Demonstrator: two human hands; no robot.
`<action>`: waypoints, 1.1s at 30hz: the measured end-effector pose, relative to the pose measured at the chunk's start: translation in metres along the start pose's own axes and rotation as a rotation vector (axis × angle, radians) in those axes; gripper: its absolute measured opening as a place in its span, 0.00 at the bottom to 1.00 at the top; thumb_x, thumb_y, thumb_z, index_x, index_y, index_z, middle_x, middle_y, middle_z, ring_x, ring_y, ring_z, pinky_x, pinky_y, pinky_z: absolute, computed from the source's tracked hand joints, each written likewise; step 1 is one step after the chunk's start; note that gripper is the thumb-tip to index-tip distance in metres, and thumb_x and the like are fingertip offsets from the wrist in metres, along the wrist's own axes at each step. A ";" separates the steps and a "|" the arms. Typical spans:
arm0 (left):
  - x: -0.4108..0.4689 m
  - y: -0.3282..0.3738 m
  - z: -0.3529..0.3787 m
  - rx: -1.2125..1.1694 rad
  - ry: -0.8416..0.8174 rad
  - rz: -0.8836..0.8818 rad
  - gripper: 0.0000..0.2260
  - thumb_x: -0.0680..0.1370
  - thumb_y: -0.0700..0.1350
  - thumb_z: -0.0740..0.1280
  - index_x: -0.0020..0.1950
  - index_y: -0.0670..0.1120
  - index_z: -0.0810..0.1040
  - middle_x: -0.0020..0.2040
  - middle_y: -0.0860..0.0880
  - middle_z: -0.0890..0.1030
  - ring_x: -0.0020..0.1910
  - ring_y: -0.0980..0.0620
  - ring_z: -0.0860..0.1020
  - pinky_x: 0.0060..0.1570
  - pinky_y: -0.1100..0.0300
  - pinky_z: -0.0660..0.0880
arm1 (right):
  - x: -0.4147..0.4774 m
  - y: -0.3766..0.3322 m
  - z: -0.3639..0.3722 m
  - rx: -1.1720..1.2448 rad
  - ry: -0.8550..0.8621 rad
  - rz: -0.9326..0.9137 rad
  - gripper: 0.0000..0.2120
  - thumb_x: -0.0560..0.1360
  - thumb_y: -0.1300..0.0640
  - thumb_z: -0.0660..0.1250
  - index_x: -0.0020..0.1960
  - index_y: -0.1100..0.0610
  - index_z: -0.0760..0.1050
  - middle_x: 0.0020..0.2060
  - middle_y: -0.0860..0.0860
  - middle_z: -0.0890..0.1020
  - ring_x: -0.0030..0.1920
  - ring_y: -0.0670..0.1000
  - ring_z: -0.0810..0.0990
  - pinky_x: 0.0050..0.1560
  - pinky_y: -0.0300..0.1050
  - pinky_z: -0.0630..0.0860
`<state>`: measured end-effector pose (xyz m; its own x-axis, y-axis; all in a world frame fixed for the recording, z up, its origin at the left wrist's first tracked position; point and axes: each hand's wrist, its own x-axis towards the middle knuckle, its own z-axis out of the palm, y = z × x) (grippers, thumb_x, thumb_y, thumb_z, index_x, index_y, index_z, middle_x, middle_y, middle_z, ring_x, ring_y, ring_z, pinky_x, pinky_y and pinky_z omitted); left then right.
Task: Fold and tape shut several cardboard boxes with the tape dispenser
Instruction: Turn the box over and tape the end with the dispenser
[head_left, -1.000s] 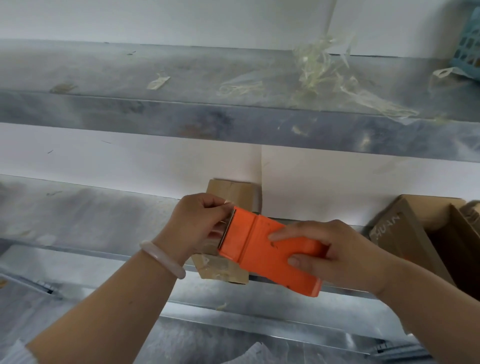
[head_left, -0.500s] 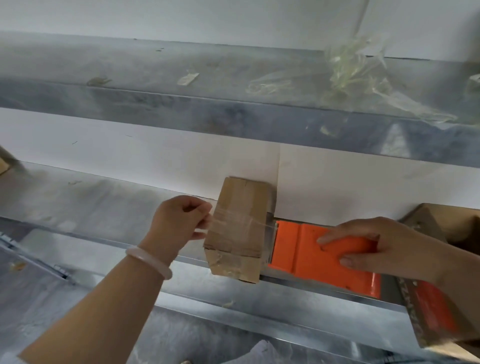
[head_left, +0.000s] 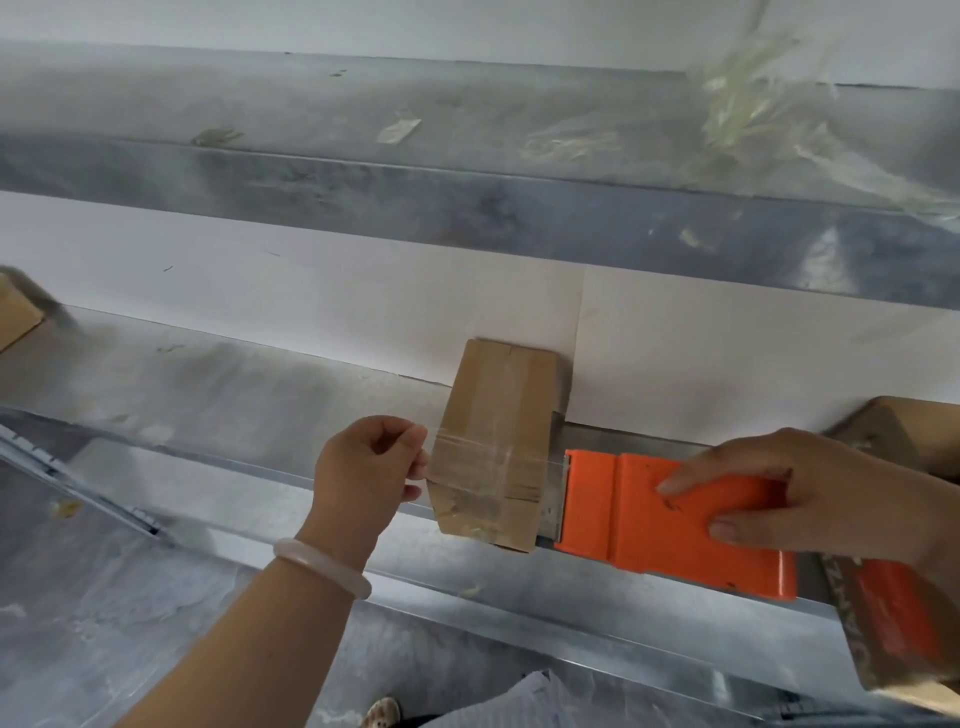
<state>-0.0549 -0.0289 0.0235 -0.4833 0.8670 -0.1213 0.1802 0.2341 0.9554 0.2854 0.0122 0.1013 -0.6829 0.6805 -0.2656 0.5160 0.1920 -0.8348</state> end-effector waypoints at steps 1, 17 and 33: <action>0.001 -0.003 -0.004 -0.019 0.021 -0.015 0.04 0.77 0.41 0.69 0.42 0.46 0.81 0.31 0.49 0.82 0.32 0.52 0.80 0.33 0.57 0.80 | -0.002 0.001 -0.002 -0.021 0.004 0.004 0.17 0.66 0.46 0.74 0.54 0.35 0.81 0.55 0.38 0.82 0.52 0.43 0.84 0.50 0.42 0.81; 0.008 -0.042 0.006 -0.023 0.018 -0.162 0.02 0.78 0.42 0.70 0.47 0.44 0.80 0.34 0.47 0.82 0.32 0.54 0.79 0.30 0.60 0.79 | 0.000 0.031 0.007 -0.191 0.051 0.101 0.21 0.71 0.55 0.75 0.53 0.28 0.78 0.51 0.34 0.82 0.49 0.40 0.83 0.49 0.40 0.81; 0.016 -0.047 0.003 0.149 -0.086 -0.374 0.25 0.79 0.49 0.66 0.73 0.48 0.62 0.49 0.45 0.75 0.45 0.47 0.78 0.39 0.48 0.80 | 0.026 0.043 0.035 -0.270 0.093 0.077 0.21 0.74 0.49 0.72 0.56 0.24 0.73 0.52 0.25 0.75 0.51 0.37 0.79 0.49 0.36 0.78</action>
<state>-0.0683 -0.0245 -0.0241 -0.4669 0.7422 -0.4808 0.1304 0.5956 0.7927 0.2717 0.0131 0.0412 -0.5923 0.7601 -0.2675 0.6923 0.3101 -0.6516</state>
